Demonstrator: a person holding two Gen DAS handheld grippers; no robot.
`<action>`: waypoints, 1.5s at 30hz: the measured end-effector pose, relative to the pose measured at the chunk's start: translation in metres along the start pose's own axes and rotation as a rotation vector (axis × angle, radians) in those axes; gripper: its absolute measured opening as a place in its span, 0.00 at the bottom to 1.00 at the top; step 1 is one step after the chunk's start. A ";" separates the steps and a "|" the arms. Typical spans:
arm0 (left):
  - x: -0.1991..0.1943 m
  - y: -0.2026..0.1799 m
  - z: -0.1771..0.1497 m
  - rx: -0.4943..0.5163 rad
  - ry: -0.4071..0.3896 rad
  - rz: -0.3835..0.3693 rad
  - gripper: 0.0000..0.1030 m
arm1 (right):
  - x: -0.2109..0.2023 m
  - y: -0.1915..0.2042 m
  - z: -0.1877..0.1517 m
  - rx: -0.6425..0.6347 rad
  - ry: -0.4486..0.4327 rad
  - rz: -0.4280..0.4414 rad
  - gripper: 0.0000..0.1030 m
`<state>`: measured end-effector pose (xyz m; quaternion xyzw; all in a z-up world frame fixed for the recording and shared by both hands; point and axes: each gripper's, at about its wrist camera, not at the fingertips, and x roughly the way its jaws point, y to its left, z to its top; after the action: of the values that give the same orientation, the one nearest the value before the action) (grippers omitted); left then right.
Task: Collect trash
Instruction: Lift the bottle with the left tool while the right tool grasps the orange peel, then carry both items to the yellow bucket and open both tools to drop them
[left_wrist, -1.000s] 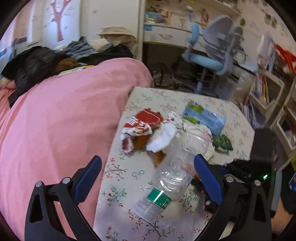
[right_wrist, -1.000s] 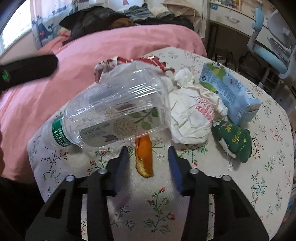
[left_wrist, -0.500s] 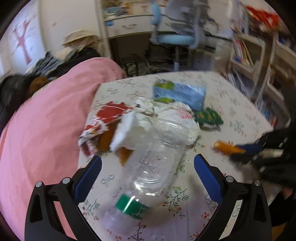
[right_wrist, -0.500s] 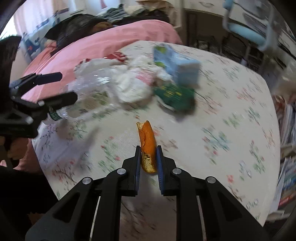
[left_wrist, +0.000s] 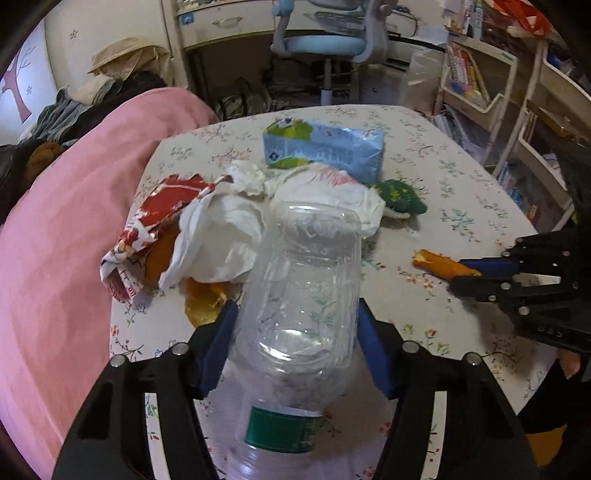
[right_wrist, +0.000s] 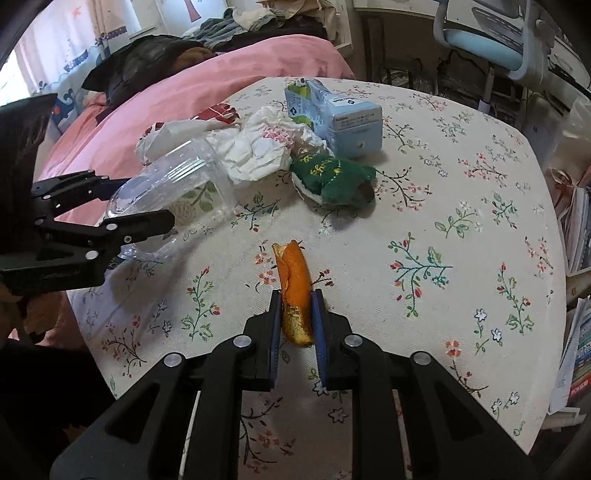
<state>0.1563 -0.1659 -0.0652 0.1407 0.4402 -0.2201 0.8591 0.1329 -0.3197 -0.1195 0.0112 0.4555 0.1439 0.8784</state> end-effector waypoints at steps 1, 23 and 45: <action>0.001 -0.001 -0.001 -0.002 0.004 0.010 0.60 | 0.000 -0.001 0.000 0.005 -0.001 0.003 0.15; -0.071 -0.005 -0.028 -0.192 -0.172 0.006 0.54 | -0.070 0.031 -0.022 0.042 -0.150 0.109 0.15; -0.101 -0.022 -0.073 -0.266 -0.197 -0.012 0.54 | -0.072 0.127 -0.163 -0.110 0.150 0.236 0.18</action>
<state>0.0429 -0.1273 -0.0254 0.0010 0.3800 -0.1775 0.9078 -0.0687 -0.2348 -0.1382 0.0058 0.5068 0.2713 0.8182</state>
